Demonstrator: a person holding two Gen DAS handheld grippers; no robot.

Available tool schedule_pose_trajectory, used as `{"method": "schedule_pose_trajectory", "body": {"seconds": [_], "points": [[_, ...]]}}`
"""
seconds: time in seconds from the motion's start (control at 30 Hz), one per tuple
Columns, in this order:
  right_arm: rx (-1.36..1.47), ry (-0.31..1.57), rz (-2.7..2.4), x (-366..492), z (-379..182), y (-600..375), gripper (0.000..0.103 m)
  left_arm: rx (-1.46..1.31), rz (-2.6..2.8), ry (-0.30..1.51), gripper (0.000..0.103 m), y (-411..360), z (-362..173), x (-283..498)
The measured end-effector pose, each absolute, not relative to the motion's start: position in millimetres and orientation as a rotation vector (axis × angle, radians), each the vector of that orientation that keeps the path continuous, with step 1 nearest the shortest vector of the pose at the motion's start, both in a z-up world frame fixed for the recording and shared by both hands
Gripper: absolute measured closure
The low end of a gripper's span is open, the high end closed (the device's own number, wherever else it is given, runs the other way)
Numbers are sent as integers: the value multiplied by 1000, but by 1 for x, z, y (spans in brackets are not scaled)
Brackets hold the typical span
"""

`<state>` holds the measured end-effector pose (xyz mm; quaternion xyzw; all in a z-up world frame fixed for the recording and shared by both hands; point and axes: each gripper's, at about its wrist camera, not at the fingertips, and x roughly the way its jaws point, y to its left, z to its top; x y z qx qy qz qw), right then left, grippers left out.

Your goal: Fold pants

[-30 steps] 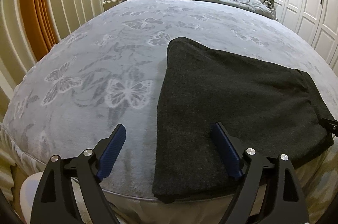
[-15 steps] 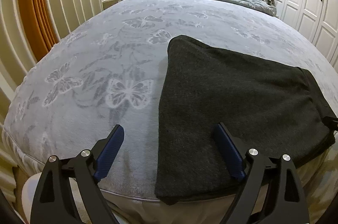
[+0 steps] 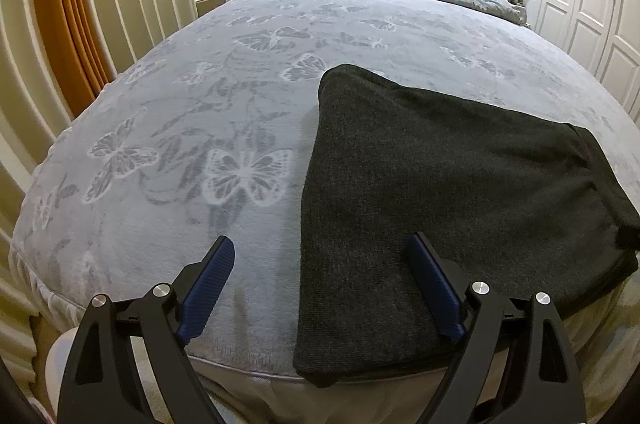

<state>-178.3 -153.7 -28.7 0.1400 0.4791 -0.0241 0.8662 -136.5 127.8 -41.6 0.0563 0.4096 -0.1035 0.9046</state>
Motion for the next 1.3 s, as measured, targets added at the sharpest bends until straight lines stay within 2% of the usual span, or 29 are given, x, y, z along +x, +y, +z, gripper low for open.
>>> {"method": "schedule_pose_trajectory", "body": {"seconds": [0.13,0.2,0.27,0.33,0.5,0.57,0.6,0.63,0.8,0.83,0.9,0.93,1.07,1.1,1.13,1.17,1.2,1.27,1.3], "points": [[232,928,-44,-186,-8,-148,79,122,-209,853,17,126,-40,-137],[239,894,-36,-190,4,-152,82,131,-207,855,17,125,-39,-138],[220,927,-50,-187,-8,-156,82,134,-206,854,17,123,-38,-140],[237,991,-48,-182,-39,-163,79,132,-203,855,17,123,-38,-140],[335,923,-62,-192,-6,-172,72,91,-230,886,18,129,-23,-146],[316,891,-80,-191,9,-179,60,27,-270,884,17,137,-10,-148],[314,874,-88,-190,14,-182,46,12,-275,893,17,138,-8,-146],[319,870,-86,-187,15,-184,40,-1,-279,914,17,138,-8,-142],[311,912,-59,-144,-1,-188,41,-53,-260,950,17,135,-7,-122],[299,920,-46,-136,-7,-186,54,-53,-265,947,17,133,-6,-122],[282,977,-21,-115,-22,-180,94,-32,-267,938,17,126,-2,-122],[275,949,-14,-117,-14,-178,98,-18,-266,935,17,123,-1,-123],[294,839,-9,-144,18,-182,98,10,-264,917,17,123,5,-127],[308,868,-15,-144,8,-187,95,5,-267,923,17,124,2,-127],[279,965,-35,-139,-18,-190,85,-8,-276,942,17,124,-4,-123],[257,1011,-56,-139,-32,-191,80,-23,-277,969,17,125,-11,-119],[302,961,-56,-149,-31,-195,74,-37,-273,997,17,126,-17,-115],[337,948,-94,-161,-20,-198,55,-85,-284,1031,17,131,-22,-112],[337,922,-117,-168,-14,-199,36,-121,-294,1031,17,135,-22,-113]]}}
